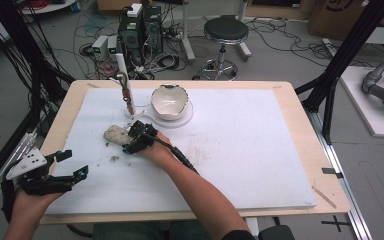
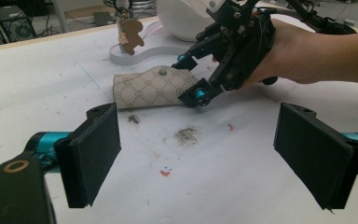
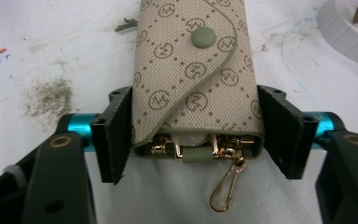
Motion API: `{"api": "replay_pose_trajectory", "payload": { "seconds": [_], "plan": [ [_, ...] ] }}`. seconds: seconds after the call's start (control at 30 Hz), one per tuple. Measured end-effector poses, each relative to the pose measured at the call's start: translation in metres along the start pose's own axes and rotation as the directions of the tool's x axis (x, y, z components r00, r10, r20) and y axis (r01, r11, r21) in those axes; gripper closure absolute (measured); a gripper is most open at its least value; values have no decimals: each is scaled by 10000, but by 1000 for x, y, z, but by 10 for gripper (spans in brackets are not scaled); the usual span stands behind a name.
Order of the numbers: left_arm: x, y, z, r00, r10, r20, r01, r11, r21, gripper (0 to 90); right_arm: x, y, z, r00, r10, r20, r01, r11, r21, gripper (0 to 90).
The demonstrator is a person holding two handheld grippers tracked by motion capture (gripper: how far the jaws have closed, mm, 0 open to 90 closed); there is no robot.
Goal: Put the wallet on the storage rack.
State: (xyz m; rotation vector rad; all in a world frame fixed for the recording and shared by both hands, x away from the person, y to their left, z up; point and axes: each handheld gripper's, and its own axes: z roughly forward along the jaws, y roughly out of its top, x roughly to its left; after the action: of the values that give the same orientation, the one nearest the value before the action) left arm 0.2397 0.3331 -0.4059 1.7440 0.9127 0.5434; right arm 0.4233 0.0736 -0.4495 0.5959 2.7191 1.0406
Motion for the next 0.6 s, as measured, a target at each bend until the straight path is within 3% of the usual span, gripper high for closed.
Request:
{"api": "replay_pose_trajectory", "payload": {
  "seconds": [0.03, 0.23, 0.27, 0.4, 0.53, 0.6],
  "plan": [
    [0, 0, 0, 10000, 0, 0, 0, 10000, 0, 146, 0, 1, 0, 9998, -194, 35, 194, 9998, -49, 355],
    [1, -1, 2, 9999, 105, -18, -105, 9999, 85, 146, 3, 2, -8, 9993, -309, 224, 308, 9995, 51, 370],
    [1, -1, 2, 9999, 105, -18, -105, 9999, 85, 146, 4, 2, -11, 9997, -174, 159, 173, 9998, 4, 371],
    [1, 0, 3, 9999, 133, 10, -134, 9998, 118, 147, 3, 4, -29, 9987, -463, 220, 472, 9982, -379, 371],
    [1, 0, 4, 9999, 150, 16, -150, 9998, 125, 146, 1, 6, -44, 9986, -458, 263, 474, 9968, -650, 372],
    [1, 1, 5, 9999, 135, 25, -136, 9999, 101, 147, -3, 6, -60, 9981, -514, 345, 544, 9941, -933, 372]
  ]
}}
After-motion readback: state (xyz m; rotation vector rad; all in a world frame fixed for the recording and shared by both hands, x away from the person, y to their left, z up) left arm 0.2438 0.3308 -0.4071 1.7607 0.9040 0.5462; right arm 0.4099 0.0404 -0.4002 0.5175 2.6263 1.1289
